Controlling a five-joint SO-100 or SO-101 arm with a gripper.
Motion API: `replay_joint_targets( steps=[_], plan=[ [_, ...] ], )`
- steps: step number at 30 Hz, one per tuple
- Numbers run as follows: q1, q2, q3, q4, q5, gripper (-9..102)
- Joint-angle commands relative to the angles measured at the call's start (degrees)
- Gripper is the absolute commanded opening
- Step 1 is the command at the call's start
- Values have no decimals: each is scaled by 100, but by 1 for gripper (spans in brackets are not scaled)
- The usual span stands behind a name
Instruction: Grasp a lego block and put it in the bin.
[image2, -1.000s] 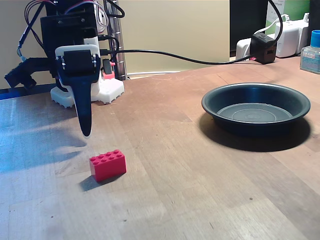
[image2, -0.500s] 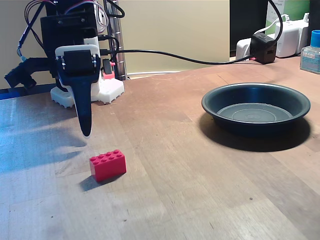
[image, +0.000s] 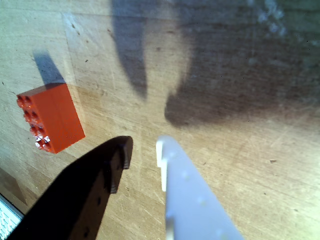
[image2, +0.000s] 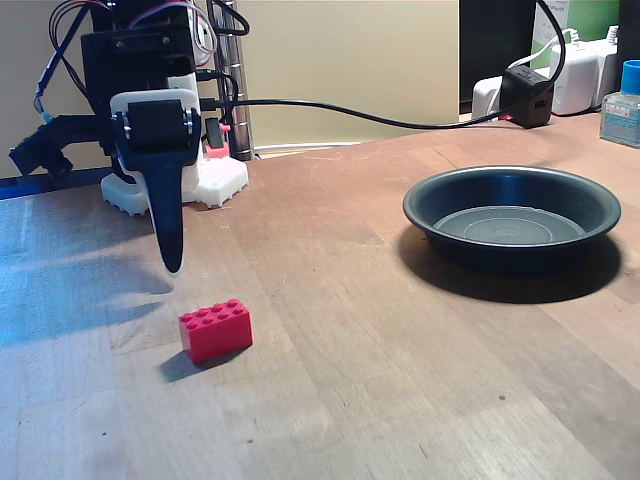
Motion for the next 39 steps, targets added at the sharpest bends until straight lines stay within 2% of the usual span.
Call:
replay_joint_targets(
  steps=[1, 19, 29, 39],
  plan=[
    [-44, 53, 246, -79, -26, 0],
    [-44, -35, -413, 44, -26, 0],
    [-44, -53, -1679, 1529, -26, 0],
    [-202, -44, -1898, 1626, -97, 0]
  ],
)
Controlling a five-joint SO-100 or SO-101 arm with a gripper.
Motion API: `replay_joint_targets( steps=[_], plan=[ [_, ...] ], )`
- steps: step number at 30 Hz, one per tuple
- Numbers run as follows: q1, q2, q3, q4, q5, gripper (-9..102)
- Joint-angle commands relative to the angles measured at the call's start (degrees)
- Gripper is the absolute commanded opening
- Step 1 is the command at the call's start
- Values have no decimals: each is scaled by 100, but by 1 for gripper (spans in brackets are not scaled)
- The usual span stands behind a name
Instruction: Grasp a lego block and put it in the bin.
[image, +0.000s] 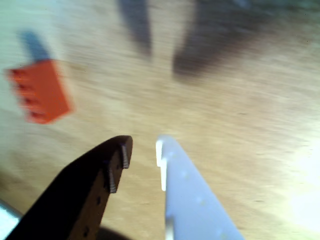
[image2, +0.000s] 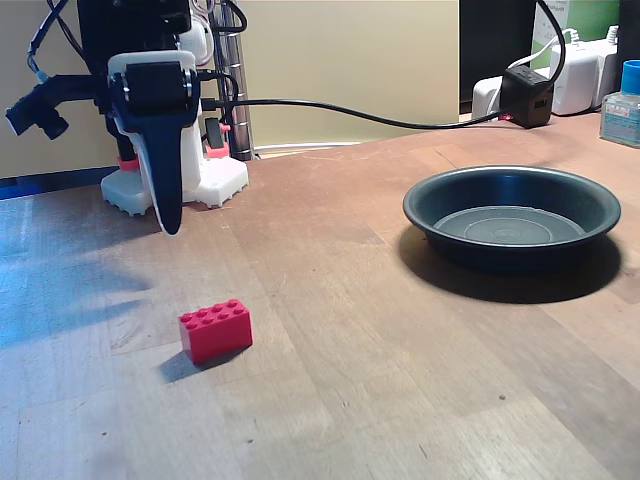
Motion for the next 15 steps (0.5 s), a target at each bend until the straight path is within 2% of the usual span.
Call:
replay_joint_targets(
  steps=[1, 9, 15],
  plan=[
    [-53, -35, -185, 26, -26, 0],
    [-35, -44, -316, 62, -26, 0],
    [44, -853, -1301, 642, -281, 0]
  ],
)
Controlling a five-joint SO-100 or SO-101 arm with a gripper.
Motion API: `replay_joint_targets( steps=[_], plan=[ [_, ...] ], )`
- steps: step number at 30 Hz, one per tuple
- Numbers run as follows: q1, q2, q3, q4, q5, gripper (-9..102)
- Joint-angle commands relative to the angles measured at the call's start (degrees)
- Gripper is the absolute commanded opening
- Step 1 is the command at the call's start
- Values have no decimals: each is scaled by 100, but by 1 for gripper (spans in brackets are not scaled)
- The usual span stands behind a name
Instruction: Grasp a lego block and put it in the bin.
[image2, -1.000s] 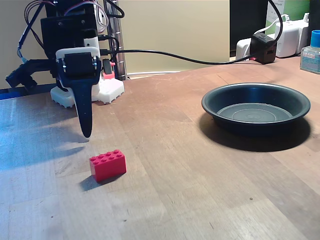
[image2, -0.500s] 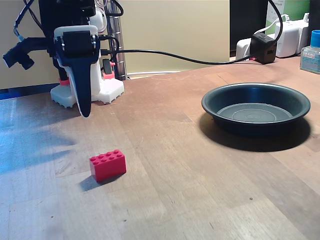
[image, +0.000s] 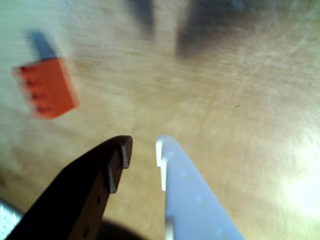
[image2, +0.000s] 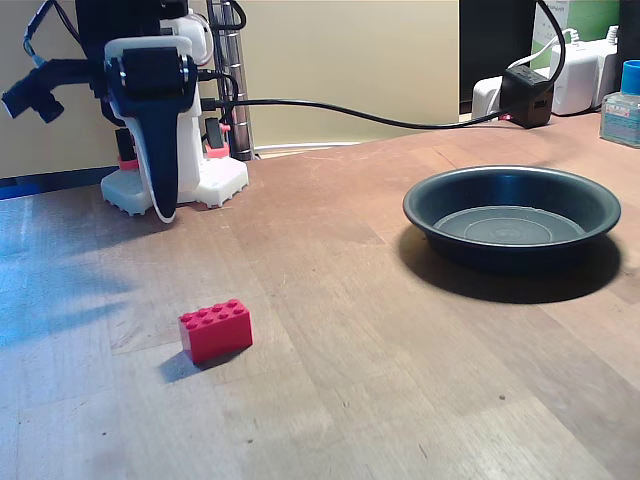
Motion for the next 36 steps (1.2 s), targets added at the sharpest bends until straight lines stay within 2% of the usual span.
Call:
replay_joint_targets(
  steps=[1, 12, 22, 28, 32, 36],
  plan=[
    [9, -800, -791, 97, -105, 0],
    [-79, -4509, -3023, 9, -475, 0],
    [-88, -6100, -4834, 18, -483, 0],
    [-88, -7576, -5915, 9, -984, 1],
    [-88, -7989, -6293, 18, -1151, 1],
    [-88, -8042, -6416, 9, -1292, 9]
  ],
)
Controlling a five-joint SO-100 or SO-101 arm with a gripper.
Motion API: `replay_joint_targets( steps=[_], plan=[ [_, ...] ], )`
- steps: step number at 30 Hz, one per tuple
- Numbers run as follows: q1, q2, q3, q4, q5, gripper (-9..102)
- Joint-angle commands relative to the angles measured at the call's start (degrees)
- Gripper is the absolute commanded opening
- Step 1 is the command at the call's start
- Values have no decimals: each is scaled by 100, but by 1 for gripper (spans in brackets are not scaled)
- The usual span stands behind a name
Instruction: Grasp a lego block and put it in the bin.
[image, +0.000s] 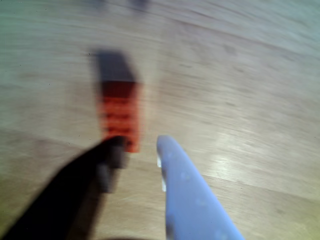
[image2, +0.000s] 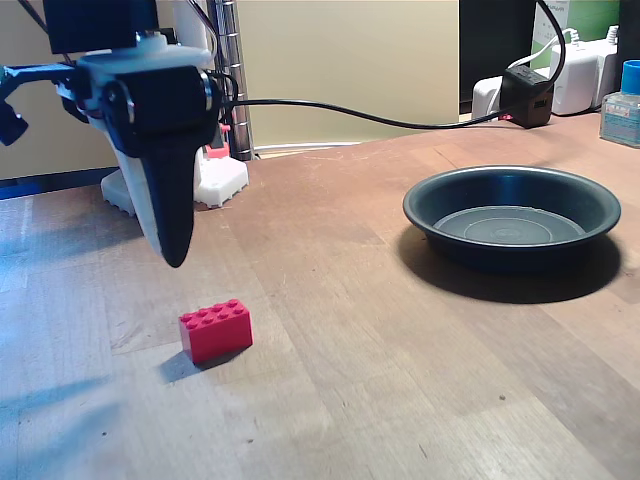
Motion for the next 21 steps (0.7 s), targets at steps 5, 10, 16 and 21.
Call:
replay_joint_targets(
  steps=[5, 10, 16, 21],
  plan=[
    [-9, -18, -176, 9, -70, 16],
    [-229, -26, 193, -70, -62, 16],
    [-439, -26, 255, -141, -9, 16],
    [-431, -35, 211, -141, -53, 16]
  ],
)
